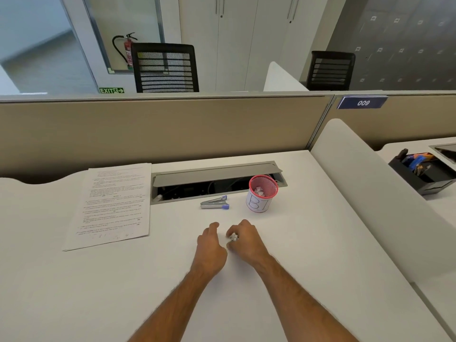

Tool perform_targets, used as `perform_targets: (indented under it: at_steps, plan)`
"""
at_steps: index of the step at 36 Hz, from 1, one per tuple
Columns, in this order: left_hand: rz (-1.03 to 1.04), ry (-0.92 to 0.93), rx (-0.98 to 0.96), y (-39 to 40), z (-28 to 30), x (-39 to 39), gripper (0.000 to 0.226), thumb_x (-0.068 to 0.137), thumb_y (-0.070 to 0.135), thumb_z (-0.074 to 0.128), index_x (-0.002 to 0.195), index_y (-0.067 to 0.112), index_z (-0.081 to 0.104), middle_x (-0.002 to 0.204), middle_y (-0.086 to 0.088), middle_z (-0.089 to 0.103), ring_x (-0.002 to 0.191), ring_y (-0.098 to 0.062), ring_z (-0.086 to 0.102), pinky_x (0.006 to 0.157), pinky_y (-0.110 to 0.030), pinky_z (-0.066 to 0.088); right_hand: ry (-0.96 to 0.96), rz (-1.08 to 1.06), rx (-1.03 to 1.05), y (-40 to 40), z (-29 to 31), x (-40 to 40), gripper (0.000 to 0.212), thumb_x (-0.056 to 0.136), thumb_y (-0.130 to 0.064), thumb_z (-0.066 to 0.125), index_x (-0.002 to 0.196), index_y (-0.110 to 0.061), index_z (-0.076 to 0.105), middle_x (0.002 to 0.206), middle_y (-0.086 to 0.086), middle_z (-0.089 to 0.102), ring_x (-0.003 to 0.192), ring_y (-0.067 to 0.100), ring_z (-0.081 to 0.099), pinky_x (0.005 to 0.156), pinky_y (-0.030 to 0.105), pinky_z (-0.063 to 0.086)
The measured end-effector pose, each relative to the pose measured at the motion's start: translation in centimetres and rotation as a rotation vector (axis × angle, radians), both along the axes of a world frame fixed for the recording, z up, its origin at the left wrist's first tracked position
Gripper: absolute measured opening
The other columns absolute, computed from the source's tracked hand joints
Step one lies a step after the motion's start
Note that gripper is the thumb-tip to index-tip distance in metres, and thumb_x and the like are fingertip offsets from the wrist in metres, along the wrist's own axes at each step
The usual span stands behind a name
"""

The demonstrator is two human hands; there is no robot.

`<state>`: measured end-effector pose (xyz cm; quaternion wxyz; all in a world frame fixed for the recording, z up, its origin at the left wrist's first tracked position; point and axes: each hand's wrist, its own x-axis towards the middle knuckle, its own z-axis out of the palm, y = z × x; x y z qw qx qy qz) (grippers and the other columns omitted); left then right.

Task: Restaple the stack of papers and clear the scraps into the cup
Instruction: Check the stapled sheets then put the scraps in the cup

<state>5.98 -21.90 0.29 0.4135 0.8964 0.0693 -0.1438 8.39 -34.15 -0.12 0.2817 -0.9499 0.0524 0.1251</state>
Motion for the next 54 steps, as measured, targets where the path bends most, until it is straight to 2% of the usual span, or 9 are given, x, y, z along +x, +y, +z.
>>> perform_targets:
  at_steps: [4,9,21,29,38,42,48,50,54]
  plan:
    - [-0.001,-0.010,0.004,0.3,-0.1,0.1,0.070,0.091,-0.011,0.050,0.153,0.016,0.034,0.155,-0.005,0.044,0.141,-0.024,0.041,0.112,-0.033,0.040,-0.002,0.034,-0.064,0.2,0.2,0.7,0.024,0.092,-0.013,0.072,0.115,-0.015,0.075,0.117,0.005,0.065,0.108,0.021,0.063,0.097,0.027,0.051]
    - [0.011,-0.010,0.003,0.5,-0.3,0.2,0.069,0.091,-0.011,0.048,0.153,0.016,0.035,0.153,-0.005,0.045,0.139,-0.023,0.042,0.112,-0.033,0.041,0.017,0.092,-0.170,0.5,0.5,1.2,0.021,0.093,-0.015,0.068,0.114,-0.012,0.073,0.113,0.008,0.067,0.102,0.022,0.062,0.093,0.028,0.051]
    - [0.001,-0.030,0.002,-0.1,0.0,0.6,0.061,0.095,-0.009,0.047,0.149,0.017,0.041,0.153,-0.004,0.046,0.140,-0.022,0.042,0.113,-0.031,0.039,-0.003,0.145,-0.271,0.7,0.4,1.5,0.026,0.098,-0.017,0.061,0.122,-0.009,0.063,0.121,0.011,0.062,0.111,0.024,0.058,0.092,0.028,0.047]
    - [-0.058,-0.026,-0.008,-0.1,-0.1,0.7,0.059,0.091,-0.010,0.043,0.145,0.014,0.048,0.146,-0.006,0.054,0.135,-0.022,0.049,0.111,-0.031,0.041,0.043,0.094,-0.225,0.6,1.1,1.7,0.021,0.092,-0.015,0.067,0.112,-0.009,0.069,0.110,0.010,0.068,0.102,0.023,0.062,0.090,0.030,0.050]
    - [-0.070,-0.047,0.007,-0.5,0.4,0.7,0.055,0.092,-0.011,0.042,0.141,0.011,0.052,0.144,-0.007,0.057,0.133,-0.021,0.051,0.109,-0.029,0.042,0.106,-0.017,-0.060,-0.4,2.4,2.1,0.021,0.088,-0.016,0.074,0.108,-0.011,0.074,0.104,0.007,0.073,0.096,0.021,0.068,0.091,0.030,0.056]
    - [-0.063,-0.055,0.012,-0.5,0.6,0.8,0.052,0.094,-0.010,0.041,0.139,0.011,0.054,0.142,-0.008,0.058,0.131,-0.022,0.053,0.108,-0.028,0.043,0.077,-0.076,0.026,-1.3,3.4,2.1,0.013,0.083,-0.009,0.075,0.096,-0.009,0.077,0.091,0.007,0.075,0.084,0.019,0.071,0.076,0.026,0.056]
    - [-0.036,-0.055,0.004,-0.7,1.0,1.3,0.044,0.099,-0.006,0.043,0.139,0.010,0.054,0.142,-0.008,0.058,0.130,-0.023,0.055,0.107,-0.028,0.044,0.054,-0.104,0.076,-2.4,4.3,2.2,0.010,0.082,-0.006,0.074,0.091,-0.007,0.078,0.082,0.003,0.074,0.062,0.009,0.070,0.068,0.024,0.059]
    - [-0.024,-0.045,0.004,-0.8,1.1,1.3,0.043,0.100,-0.006,0.044,0.138,0.011,0.054,0.143,-0.007,0.058,0.130,-0.023,0.055,0.108,-0.028,0.044,0.055,-0.105,0.078,-2.7,4.3,2.3,0.011,0.083,-0.006,0.073,0.093,-0.007,0.078,0.084,0.002,0.074,0.064,0.009,0.070,0.068,0.022,0.058]
    - [-0.007,-0.022,0.010,-0.7,1.0,1.3,0.043,0.098,-0.007,0.045,0.136,0.009,0.056,0.138,-0.008,0.061,0.126,-0.023,0.058,0.104,-0.026,0.046,0.082,-0.089,0.049,-2.7,4.1,2.2,0.013,0.085,-0.006,0.072,0.096,-0.008,0.078,0.091,0.006,0.076,0.079,0.016,0.072,0.079,0.029,0.061]
